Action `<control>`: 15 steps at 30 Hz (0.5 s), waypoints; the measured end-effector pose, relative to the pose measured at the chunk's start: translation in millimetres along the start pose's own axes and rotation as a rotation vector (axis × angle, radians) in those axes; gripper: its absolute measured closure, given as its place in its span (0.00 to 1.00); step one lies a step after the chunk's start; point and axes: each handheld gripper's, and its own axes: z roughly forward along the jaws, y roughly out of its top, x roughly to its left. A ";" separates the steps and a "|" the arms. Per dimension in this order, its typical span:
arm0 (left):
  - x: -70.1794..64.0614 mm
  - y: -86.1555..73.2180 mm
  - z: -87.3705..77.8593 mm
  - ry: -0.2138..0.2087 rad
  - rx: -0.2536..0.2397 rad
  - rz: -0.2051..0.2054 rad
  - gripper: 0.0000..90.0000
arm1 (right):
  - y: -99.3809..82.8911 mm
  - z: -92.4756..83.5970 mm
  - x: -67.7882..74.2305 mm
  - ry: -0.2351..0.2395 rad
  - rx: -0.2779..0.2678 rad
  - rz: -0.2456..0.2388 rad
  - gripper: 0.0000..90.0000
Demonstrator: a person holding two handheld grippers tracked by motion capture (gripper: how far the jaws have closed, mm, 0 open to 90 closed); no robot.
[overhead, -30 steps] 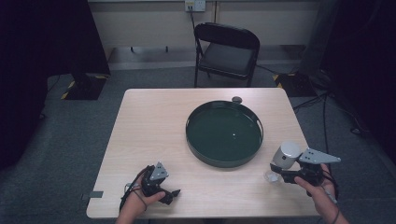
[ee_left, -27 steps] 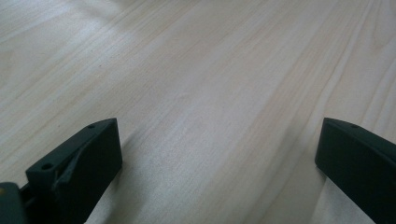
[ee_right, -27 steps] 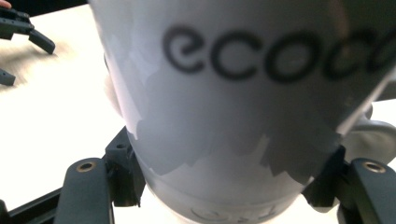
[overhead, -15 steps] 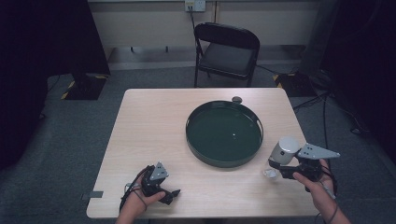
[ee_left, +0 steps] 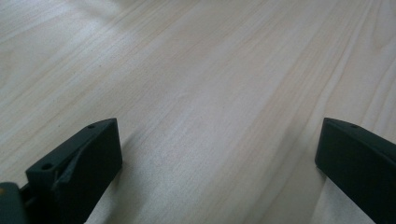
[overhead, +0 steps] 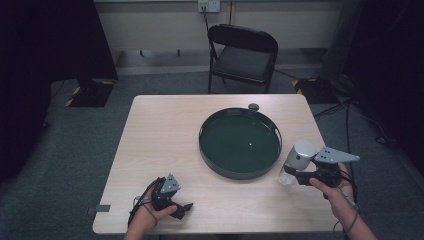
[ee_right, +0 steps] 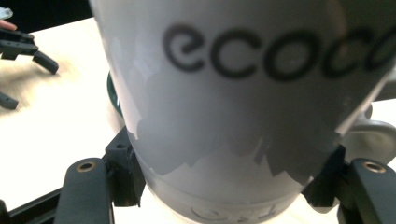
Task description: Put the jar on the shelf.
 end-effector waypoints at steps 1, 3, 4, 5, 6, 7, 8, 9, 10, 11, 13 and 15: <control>0.1 0.0 0.0 0.000 0.000 0.001 0.00 | 1.4 0.5 -0.2 0.002 0.002 -0.007 0.34; 0.1 0.0 0.0 0.000 0.000 0.002 0.00 | 4.1 1.1 -0.4 -0.002 0.002 -0.005 0.34; 0.1 0.0 0.0 0.000 0.000 0.002 0.00 | 5.2 1.4 -0.6 0.001 0.002 -0.008 0.34; 0.1 0.0 0.0 0.000 0.000 0.002 0.00 | 6.8 1.9 -0.8 0.002 0.003 -0.011 0.34; 0.1 0.0 0.0 0.001 0.000 0.002 0.00 | 8.4 2.1 -0.7 -0.001 0.001 -0.008 0.34; 0.1 0.0 0.0 0.000 0.000 0.002 0.00 | 10.3 2.6 -1.0 0.002 -0.001 -0.011 0.34; 0.1 0.0 0.0 0.000 0.000 0.002 0.00 | 12.6 3.1 -1.4 0.003 -0.002 -0.009 0.34; 0.1 0.0 0.0 0.000 0.000 0.002 0.00 | 14.3 3.6 -1.7 0.002 -0.006 -0.010 0.34; 0.1 0.0 0.0 0.000 0.000 0.002 0.00 | 15.9 4.3 -2.3 0.004 -0.007 -0.009 0.34; 0.1 0.0 0.0 0.000 0.000 0.001 0.00 | 17.8 5.5 -3.0 0.002 -0.007 -0.007 0.34; 0.1 0.0 0.0 0.000 0.000 0.002 0.00 | 20.9 7.6 -4.0 0.001 -0.007 -0.012 0.34; 0.1 0.0 0.0 0.000 0.000 0.002 0.00 | 23.0 9.6 -4.7 0.000 -0.008 -0.010 0.34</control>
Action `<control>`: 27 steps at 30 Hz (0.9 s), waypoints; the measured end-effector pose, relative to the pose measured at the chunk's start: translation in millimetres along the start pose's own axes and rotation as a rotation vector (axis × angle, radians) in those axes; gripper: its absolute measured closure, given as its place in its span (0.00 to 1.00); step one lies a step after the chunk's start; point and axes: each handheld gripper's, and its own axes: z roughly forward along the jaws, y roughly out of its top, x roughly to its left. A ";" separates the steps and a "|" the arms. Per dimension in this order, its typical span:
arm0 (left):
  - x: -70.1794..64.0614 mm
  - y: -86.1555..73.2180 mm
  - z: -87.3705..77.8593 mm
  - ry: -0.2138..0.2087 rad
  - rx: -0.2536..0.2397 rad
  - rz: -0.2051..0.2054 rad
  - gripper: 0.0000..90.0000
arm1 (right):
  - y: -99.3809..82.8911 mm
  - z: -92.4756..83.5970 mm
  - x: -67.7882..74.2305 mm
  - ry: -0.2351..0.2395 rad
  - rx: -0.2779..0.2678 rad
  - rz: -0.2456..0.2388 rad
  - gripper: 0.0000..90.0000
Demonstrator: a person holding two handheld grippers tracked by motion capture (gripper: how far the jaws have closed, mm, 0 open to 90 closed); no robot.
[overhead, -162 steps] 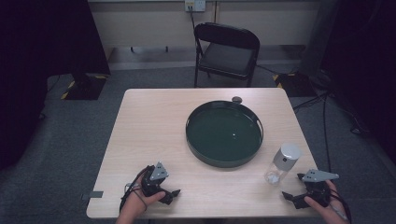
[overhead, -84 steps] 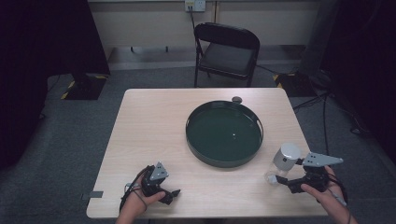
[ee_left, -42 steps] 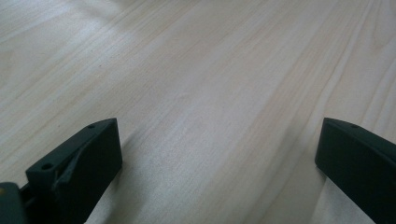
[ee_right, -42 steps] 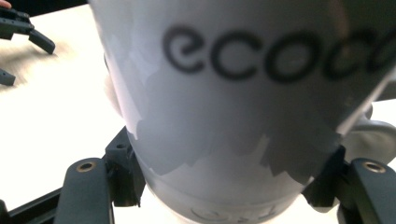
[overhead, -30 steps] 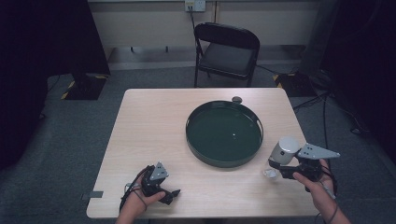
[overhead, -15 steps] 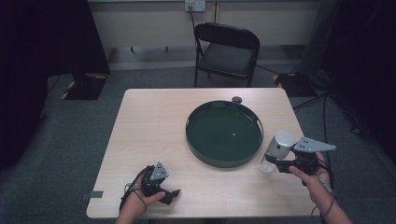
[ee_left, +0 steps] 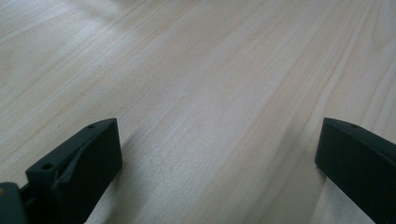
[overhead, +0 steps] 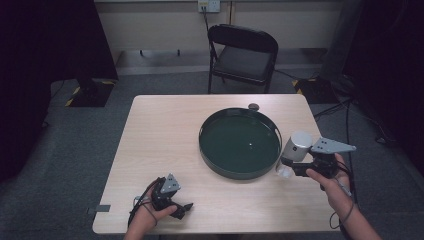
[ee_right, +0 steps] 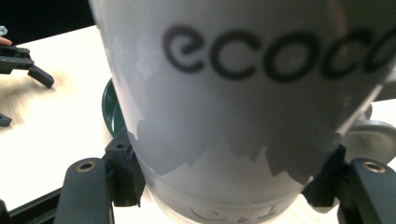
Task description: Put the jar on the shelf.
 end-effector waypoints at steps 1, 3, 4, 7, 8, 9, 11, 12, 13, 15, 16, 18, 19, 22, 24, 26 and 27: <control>0.0 0.0 0.0 0.000 0.000 0.000 0.00 | 0.0 0.0 0.0 0.000 0.000 0.000 0.34; 0.0 0.0 0.0 0.000 0.000 0.000 0.00 | 3.8 3.3 -1.1 0.004 0.006 -0.005 0.34; 0.0 0.0 0.0 0.000 0.000 0.000 0.00 | 5.2 4.4 -1.4 0.004 0.007 -0.007 0.34; 0.0 0.0 0.0 0.000 0.000 0.000 0.00 | 8.5 6.6 -1.9 0.003 0.008 -0.009 0.34; 0.0 0.0 0.0 0.000 0.000 0.000 0.00 | 10.2 7.6 -2.1 0.006 0.008 -0.011 0.34; 0.0 0.0 0.0 0.000 0.000 0.000 0.00 | 13.0 9.5 -2.3 0.007 0.006 -0.011 0.34; 0.0 0.0 0.0 0.000 0.000 0.000 0.00 | 16.0 12.0 -2.4 0.007 0.005 -0.014 0.34; 0.0 0.0 0.0 0.000 0.000 0.000 0.00 | 17.6 13.8 -2.2 0.008 0.003 -0.016 0.34; 0.0 0.0 0.0 0.000 0.000 0.000 0.00 | 17.6 13.8 -2.2 0.008 0.003 -0.016 0.34; 0.0 0.0 0.0 0.000 0.000 0.000 0.00 | 20.5 18.1 -1.4 0.008 0.000 -0.020 0.34; 0.0 0.0 0.0 0.000 0.000 0.000 0.00 | 20.5 18.1 -1.4 0.008 0.000 -0.020 0.34; 0.0 0.0 0.0 0.000 0.000 0.000 0.00 | 23.2 22.4 -0.3 0.008 -0.004 -0.024 0.34; 0.0 0.0 0.0 0.000 0.000 0.000 0.00 | 24.3 24.2 0.1 0.010 -0.005 -0.023 0.34; 0.0 0.0 0.0 0.000 0.000 0.000 0.00 | 25.3 26.8 0.5 0.010 -0.010 -0.017 0.34; 0.0 0.0 0.0 0.000 0.000 0.000 0.00 | 26.7 29.9 1.2 0.012 -0.011 -0.016 0.34; 0.0 0.0 0.0 0.000 0.000 0.000 0.00 | 28.6 35.2 2.2 0.012 -0.008 -0.020 0.34; 0.0 0.0 0.0 0.000 0.000 0.000 0.00 | 28.6 35.2 2.2 0.012 -0.008 -0.020 0.34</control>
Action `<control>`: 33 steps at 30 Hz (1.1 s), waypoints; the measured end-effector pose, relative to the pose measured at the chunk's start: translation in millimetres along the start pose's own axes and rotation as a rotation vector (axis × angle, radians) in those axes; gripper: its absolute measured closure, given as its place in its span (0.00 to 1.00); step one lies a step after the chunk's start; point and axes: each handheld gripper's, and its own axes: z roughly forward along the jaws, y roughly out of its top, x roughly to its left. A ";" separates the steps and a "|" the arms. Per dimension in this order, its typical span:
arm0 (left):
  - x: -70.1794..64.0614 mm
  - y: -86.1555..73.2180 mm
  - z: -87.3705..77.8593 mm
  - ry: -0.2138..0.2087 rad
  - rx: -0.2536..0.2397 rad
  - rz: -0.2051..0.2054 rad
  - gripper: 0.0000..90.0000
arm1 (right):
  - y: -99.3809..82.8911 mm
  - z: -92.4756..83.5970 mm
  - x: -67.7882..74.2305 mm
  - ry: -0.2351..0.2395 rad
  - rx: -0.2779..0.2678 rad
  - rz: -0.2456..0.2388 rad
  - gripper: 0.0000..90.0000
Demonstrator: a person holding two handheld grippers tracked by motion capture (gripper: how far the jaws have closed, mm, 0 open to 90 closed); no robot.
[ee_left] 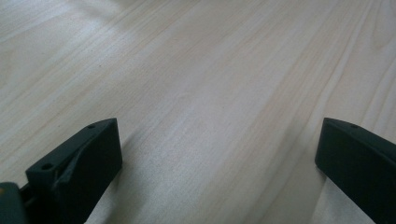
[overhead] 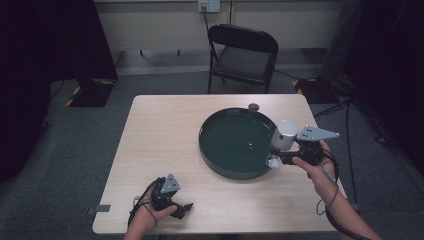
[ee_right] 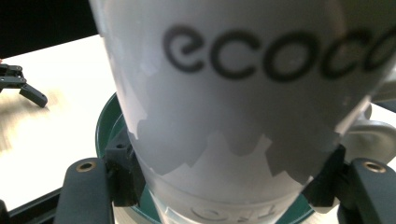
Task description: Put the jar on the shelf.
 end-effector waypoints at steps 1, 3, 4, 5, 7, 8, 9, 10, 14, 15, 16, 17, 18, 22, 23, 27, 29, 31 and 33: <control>0.0 0.0 0.0 0.000 0.000 0.000 0.00 | 1.0 3.3 0.4 -0.002 0.001 -0.005 0.34; 0.0 0.0 0.0 0.000 0.000 0.000 0.00 | 1.7 6.3 1.0 -0.005 0.003 -0.003 0.34; 0.0 0.0 0.0 0.000 0.000 0.000 0.00 | 1.7 6.3 1.0 -0.005 0.003 -0.003 0.34; 0.0 0.0 0.0 0.000 0.000 0.000 0.00 | 2.6 9.5 1.4 -0.001 0.002 -0.006 0.34; 0.0 0.0 0.0 0.000 0.000 0.000 0.00 | 3.8 12.4 2.0 0.000 0.004 -0.005 0.34; 0.0 0.0 0.0 0.000 0.000 0.000 0.00 | 3.8 12.4 2.0 0.000 0.004 -0.005 0.34; 0.0 0.0 0.0 0.000 0.000 0.000 0.00 | 5.0 15.1 2.8 0.004 0.005 -0.008 0.34; 0.0 0.0 0.0 0.000 0.000 0.000 0.00 | 5.6 16.8 3.2 0.007 0.004 -0.007 0.34; 0.0 0.0 0.0 0.000 0.000 0.000 0.00 | 7.0 20.6 3.9 0.006 0.008 -0.014 0.34; 0.0 0.0 0.0 0.000 0.000 0.000 0.00 | 7.3 21.9 4.0 0.007 0.006 -0.014 0.34; 0.0 0.0 0.0 0.000 0.000 0.000 0.00 | 7.6 23.1 4.1 0.006 0.005 -0.013 0.34; 0.0 0.0 0.0 0.000 0.000 0.000 0.00 | 7.9 25.2 4.2 0.007 0.006 -0.012 0.34; 0.0 0.0 0.0 0.000 0.000 0.000 0.00 | 7.9 25.9 4.2 0.007 0.006 -0.013 0.34; 0.0 0.0 0.0 0.000 0.000 0.000 0.00 | 8.0 31.7 4.4 0.006 0.005 -0.012 0.34; 0.0 0.0 0.0 0.000 0.000 0.000 0.00 | 8.1 33.0 4.6 0.002 0.005 -0.011 0.34; 0.0 0.0 0.0 0.000 0.000 0.000 0.00 | 8.1 38.9 4.9 0.008 0.003 -0.012 0.34; 0.0 0.0 0.0 0.000 0.000 0.000 0.00 | 7.6 43.5 5.7 0.008 0.005 -0.013 0.34; 0.0 0.0 0.0 0.000 0.000 0.000 0.00 | 7.2 46.5 5.9 0.009 0.007 -0.016 0.34; 0.0 0.0 0.0 0.000 0.000 0.000 0.00 | 6.3 49.4 6.2 0.007 0.005 -0.017 0.34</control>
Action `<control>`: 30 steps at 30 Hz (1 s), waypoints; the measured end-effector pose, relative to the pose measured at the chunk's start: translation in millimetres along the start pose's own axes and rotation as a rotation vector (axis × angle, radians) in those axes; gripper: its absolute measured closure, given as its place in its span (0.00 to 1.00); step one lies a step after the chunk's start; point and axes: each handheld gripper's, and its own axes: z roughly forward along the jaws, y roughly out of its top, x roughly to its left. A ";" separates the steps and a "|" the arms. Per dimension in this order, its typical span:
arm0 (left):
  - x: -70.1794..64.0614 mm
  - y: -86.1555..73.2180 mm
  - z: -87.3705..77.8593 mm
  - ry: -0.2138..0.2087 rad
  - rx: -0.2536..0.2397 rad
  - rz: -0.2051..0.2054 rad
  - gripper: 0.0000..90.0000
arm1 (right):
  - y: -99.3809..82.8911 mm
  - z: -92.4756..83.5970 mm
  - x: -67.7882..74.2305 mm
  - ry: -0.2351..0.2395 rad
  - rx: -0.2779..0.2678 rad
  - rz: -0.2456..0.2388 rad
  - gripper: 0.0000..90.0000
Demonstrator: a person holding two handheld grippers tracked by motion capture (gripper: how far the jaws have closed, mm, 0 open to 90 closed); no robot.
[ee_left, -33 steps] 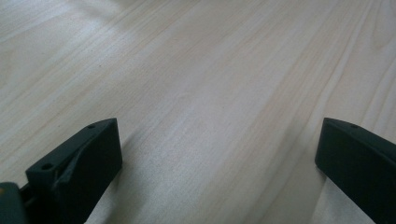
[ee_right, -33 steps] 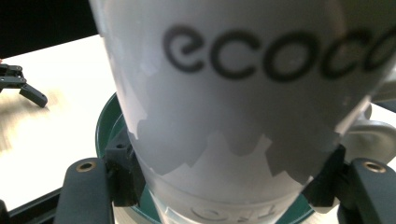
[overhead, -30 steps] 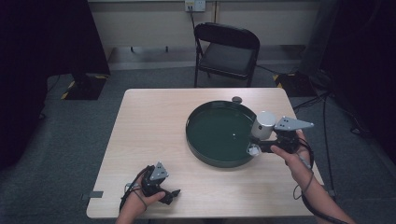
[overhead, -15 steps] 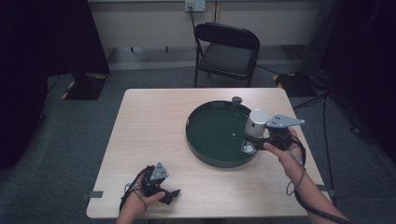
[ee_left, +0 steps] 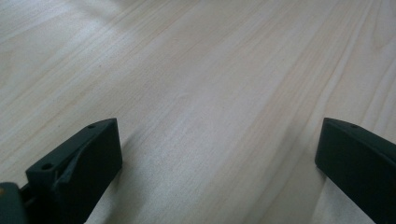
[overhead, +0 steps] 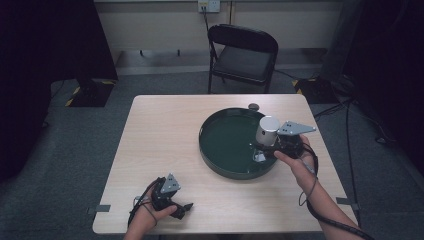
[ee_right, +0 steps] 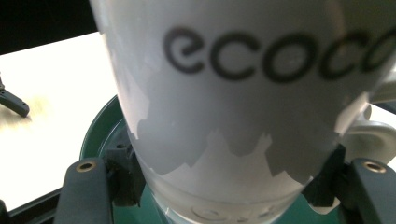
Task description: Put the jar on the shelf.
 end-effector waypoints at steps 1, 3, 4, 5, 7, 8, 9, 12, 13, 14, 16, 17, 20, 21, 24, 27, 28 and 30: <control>0.0 0.0 0.0 0.000 0.000 0.000 0.00 | 0.0 0.0 0.0 0.000 0.000 0.000 0.34; 0.0 0.0 0.0 0.000 0.000 0.000 0.00 | -1.2 3.1 0.4 0.000 0.004 0.002 0.34; 0.0 0.0 0.0 0.000 0.000 0.000 0.00 | -2.2 5.4 0.7 0.000 0.004 0.001 0.34; 0.0 0.0 0.0 0.000 0.000 0.000 0.00 | -2.9 7.3 0.7 0.002 0.006 0.003 0.34; 0.0 0.0 0.0 0.000 0.000 0.000 0.00 | -3.4 8.8 0.7 0.002 0.010 0.002 0.34; 0.0 0.0 0.0 0.000 0.000 0.000 0.00 | -4.5 11.8 1.0 0.001 0.011 -0.001 0.34; 0.0 0.0 0.0 0.000 0.000 0.000 0.00 | -4.5 11.8 1.0 0.001 0.011 -0.001 0.34; 0.0 0.0 0.0 0.000 0.000 0.000 0.00 | -7.1 17.2 1.0 0.000 0.012 0.003 0.34; 0.0 0.0 0.0 0.000 0.000 0.000 0.00 | -7.1 17.2 1.0 0.000 0.012 0.003 0.34; 0.0 0.0 0.0 0.000 0.000 0.000 0.00 | -8.2 19.0 1.0 0.001 0.012 0.003 0.34; 0.0 0.0 0.0 0.000 0.000 0.000 0.00 | -9.4 20.5 1.2 0.001 0.012 0.001 0.34; 0.0 0.0 0.0 0.000 0.000 0.000 0.00 | -10.2 21.5 1.3 0.001 0.012 0.004 0.34; 0.0 0.0 0.0 0.000 0.000 0.000 0.00 | -12.3 24.2 1.0 -0.002 0.011 0.004 0.34; 0.0 0.0 0.0 0.000 0.000 0.000 0.00 | -12.8 25.0 1.0 -0.006 0.009 0.007 0.34; 0.0 0.0 0.0 0.000 0.000 0.000 0.00 | -15.0 28.8 0.4 -0.014 0.013 0.008 0.34; 0.0 0.0 0.0 0.000 0.000 0.000 0.00 | -17.6 32.0 0.4 -0.030 0.019 0.017 0.34; 0.0 0.0 0.0 0.000 0.000 0.000 0.00 | -17.6 32.0 0.4 -0.030 0.019 0.017 0.34; 0.0 0.0 0.0 0.000 0.000 0.000 0.00 | -20.3 34.5 0.3 -0.039 0.018 0.031 0.34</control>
